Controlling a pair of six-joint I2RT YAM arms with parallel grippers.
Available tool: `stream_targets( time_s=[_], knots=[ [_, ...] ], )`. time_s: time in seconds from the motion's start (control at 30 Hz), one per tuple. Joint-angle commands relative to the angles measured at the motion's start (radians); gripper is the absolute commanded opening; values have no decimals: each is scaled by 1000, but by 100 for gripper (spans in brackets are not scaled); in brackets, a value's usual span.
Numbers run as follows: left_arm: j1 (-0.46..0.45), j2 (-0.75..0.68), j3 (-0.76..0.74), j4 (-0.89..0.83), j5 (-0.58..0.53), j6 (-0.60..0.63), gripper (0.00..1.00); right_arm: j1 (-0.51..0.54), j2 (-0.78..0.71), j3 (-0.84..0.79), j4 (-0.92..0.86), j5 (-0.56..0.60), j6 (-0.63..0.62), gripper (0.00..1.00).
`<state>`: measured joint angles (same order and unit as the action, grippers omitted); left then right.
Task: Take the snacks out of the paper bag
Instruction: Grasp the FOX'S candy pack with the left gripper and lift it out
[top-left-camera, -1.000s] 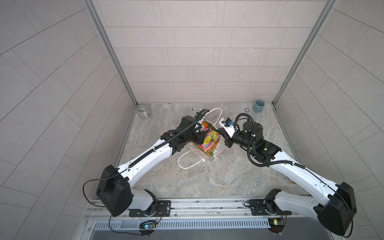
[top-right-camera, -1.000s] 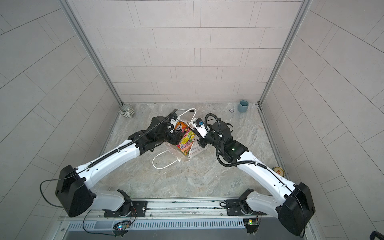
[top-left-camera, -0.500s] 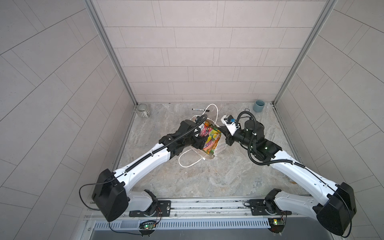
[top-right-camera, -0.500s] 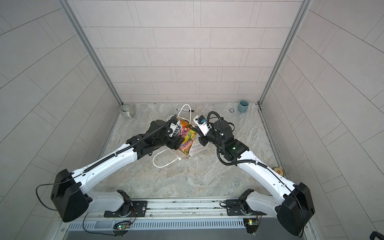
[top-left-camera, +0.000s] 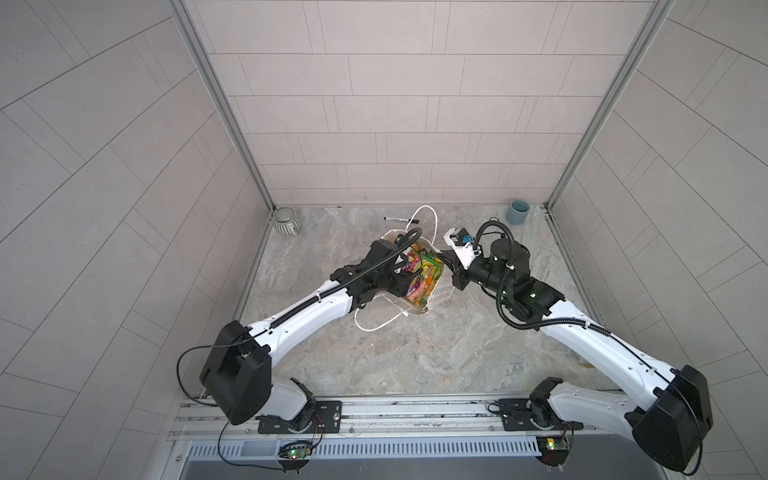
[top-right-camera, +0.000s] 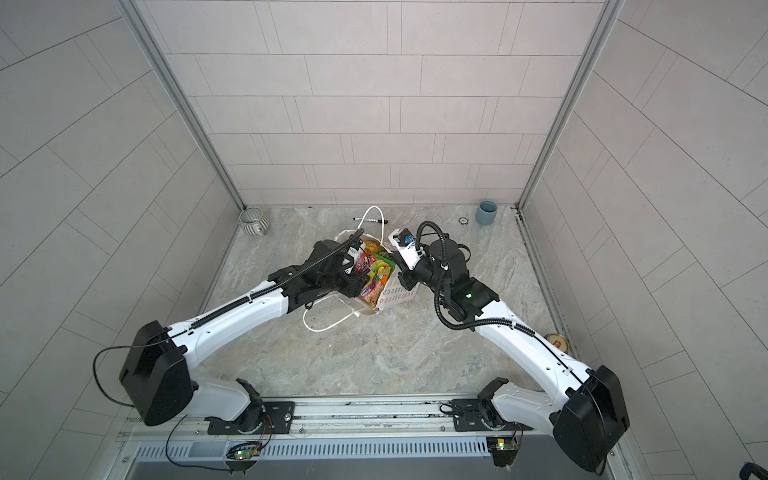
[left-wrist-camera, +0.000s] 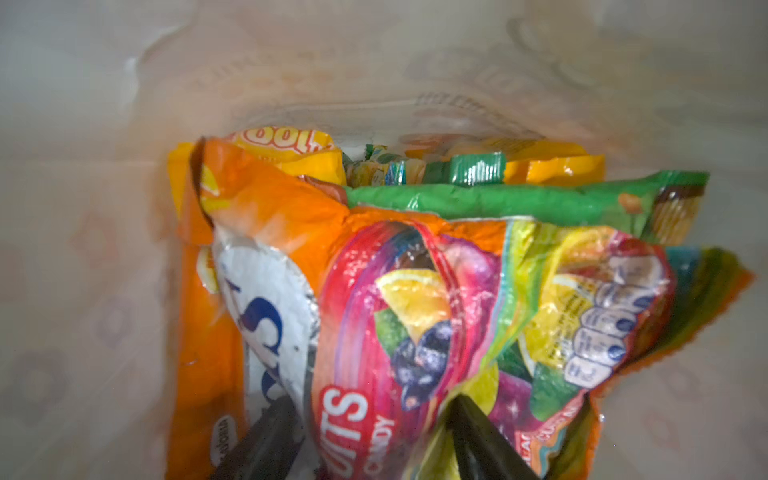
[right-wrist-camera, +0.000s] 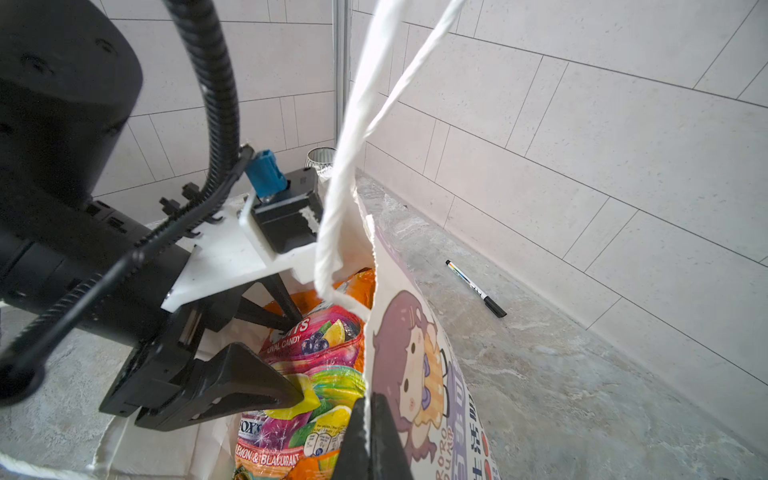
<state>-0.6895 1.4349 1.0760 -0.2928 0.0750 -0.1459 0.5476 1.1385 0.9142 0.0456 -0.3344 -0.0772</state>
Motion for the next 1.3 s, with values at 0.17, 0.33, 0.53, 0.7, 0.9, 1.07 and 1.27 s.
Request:
stream_targets(
  time_s=[0.17, 0.33, 0.53, 0.7, 0.9, 1.07, 1.27],
  knots=[
    [-3, 27, -16, 30, 32, -7, 32, -8, -6, 7, 80, -20, 26, 0],
    [-3, 13, -10, 32, 23, 1, 19, -11, -9, 1, 97, -15, 32, 0],
    [-3, -32, 21, 18, 6, 8, 11, -14, -11, -6, 113, -2, 41, 0],
    [-3, -73, 77, -4, -2, 23, 7, -21, -11, -13, 122, 8, 50, 0],
    [-3, -108, 122, -31, 9, 32, 0, -35, -11, -24, 144, 14, 68, 0],
    [-3, -161, 161, -86, 23, 29, 0, -41, -24, -25, 142, 46, 77, 0],
    [-2, -249, 223, -141, -59, 34, 0, -44, -48, -31, 143, 57, 87, 0]
  ],
)
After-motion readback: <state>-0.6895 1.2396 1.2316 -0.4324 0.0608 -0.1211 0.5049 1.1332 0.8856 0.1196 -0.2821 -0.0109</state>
